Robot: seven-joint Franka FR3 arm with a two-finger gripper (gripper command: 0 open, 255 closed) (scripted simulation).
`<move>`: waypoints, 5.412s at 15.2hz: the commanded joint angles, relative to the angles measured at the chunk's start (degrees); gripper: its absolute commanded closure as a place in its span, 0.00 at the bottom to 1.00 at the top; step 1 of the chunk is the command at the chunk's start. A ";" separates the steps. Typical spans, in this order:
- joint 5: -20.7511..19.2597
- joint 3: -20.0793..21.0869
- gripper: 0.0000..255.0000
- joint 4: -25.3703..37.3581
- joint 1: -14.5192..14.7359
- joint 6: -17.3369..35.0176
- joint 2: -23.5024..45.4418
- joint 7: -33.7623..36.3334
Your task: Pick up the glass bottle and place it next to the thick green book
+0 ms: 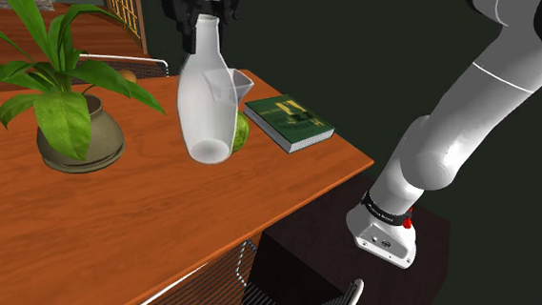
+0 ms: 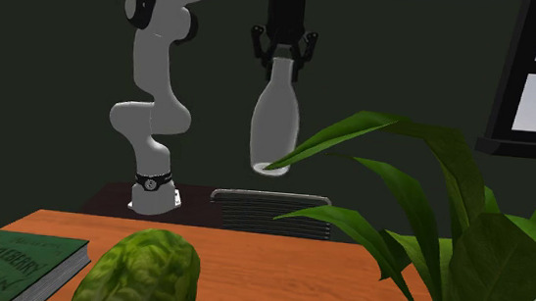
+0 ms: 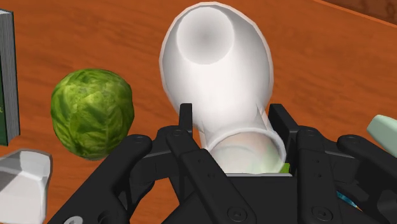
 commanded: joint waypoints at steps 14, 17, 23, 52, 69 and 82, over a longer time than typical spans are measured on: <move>-4.72 2.30 1.00 20.36 1.43 -13.85 7.98 3.29; -6.08 2.90 1.00 24.57 2.20 -16.47 10.00 4.09; -0.73 -3.89 1.00 15.74 -4.27 -14.73 1.30 -7.55; -0.95 -26.38 1.00 4.03 -17.70 -8.95 -4.04 -43.77; -0.32 -26.51 1.00 -14.71 -17.57 4.86 -9.00 -44.43; -0.05 -26.33 1.00 -25.85 -17.42 14.89 -10.12 -44.67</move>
